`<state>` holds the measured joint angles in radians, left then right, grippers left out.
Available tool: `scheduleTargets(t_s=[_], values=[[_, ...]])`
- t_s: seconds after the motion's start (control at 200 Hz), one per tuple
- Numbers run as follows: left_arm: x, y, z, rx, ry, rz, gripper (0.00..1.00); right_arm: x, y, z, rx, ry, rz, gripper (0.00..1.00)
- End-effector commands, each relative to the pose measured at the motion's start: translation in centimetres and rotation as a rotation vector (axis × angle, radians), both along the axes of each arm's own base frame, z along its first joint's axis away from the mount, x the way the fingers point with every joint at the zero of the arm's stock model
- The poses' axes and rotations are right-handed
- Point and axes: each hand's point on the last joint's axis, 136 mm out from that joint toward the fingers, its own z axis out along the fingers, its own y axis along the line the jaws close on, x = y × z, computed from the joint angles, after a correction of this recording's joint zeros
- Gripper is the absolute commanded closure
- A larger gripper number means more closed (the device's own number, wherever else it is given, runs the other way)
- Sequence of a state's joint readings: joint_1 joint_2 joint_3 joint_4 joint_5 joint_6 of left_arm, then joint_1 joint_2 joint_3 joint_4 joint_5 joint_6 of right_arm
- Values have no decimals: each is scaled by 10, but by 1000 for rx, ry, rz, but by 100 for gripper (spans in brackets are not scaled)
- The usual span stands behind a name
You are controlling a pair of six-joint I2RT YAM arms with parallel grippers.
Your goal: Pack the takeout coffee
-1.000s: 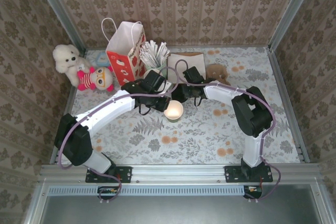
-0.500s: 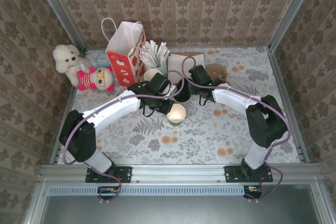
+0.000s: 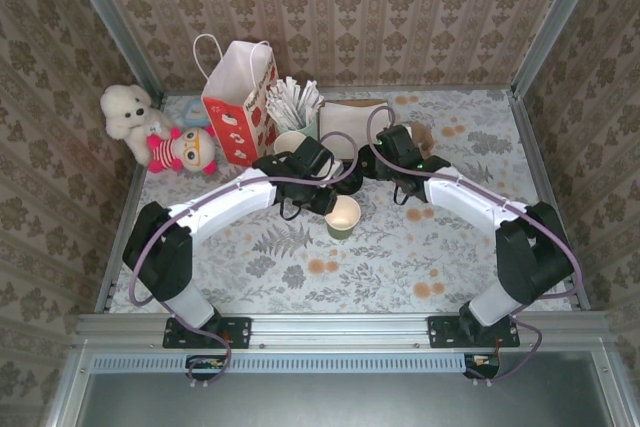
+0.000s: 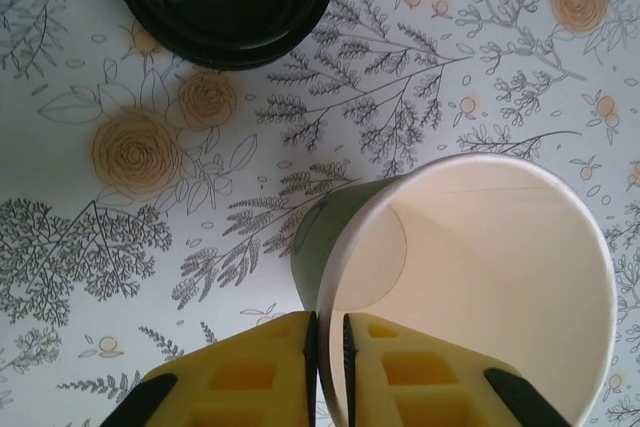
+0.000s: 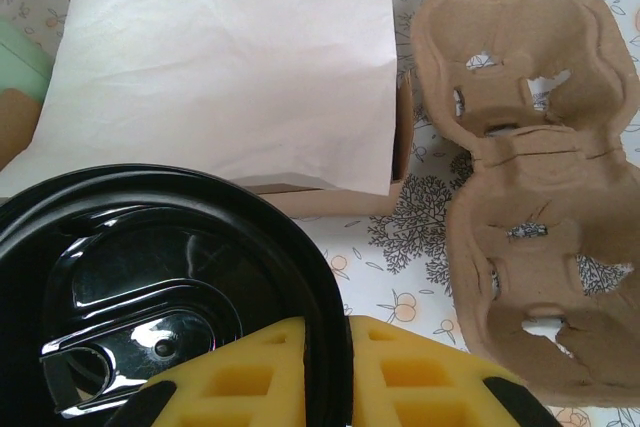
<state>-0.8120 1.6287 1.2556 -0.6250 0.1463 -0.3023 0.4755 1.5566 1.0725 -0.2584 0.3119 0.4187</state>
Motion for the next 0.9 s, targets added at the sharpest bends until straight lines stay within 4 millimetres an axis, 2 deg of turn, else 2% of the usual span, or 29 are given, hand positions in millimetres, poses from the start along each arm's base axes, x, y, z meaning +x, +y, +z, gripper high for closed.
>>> scheduleTargets(t_s=[0.0,0.115,0.495,0.6,0.68,0.75,0.805,0.895], values=[[1,-11,17,-48,-8,-19,79,-6,-11,5,-6,-19,-36,83],[-1,-8,25,-64,-10,-12,72,-6,-9,12,4,-42,-24,83],[-1,-3,66,-189,-55,-12,34,-10,0,40,-16,-136,49,83],[0,-6,90,-253,-84,-22,25,-12,4,53,3,-158,55,83],[0,-12,116,-328,-118,-34,19,-13,13,62,18,-176,75,83],[3,-17,136,-392,-148,-22,6,-12,20,72,26,-199,78,83],[6,-19,144,-422,-164,-2,3,-12,24,81,25,-216,74,83],[23,-16,146,-404,-194,86,2,-13,31,94,22,-243,76,83]])
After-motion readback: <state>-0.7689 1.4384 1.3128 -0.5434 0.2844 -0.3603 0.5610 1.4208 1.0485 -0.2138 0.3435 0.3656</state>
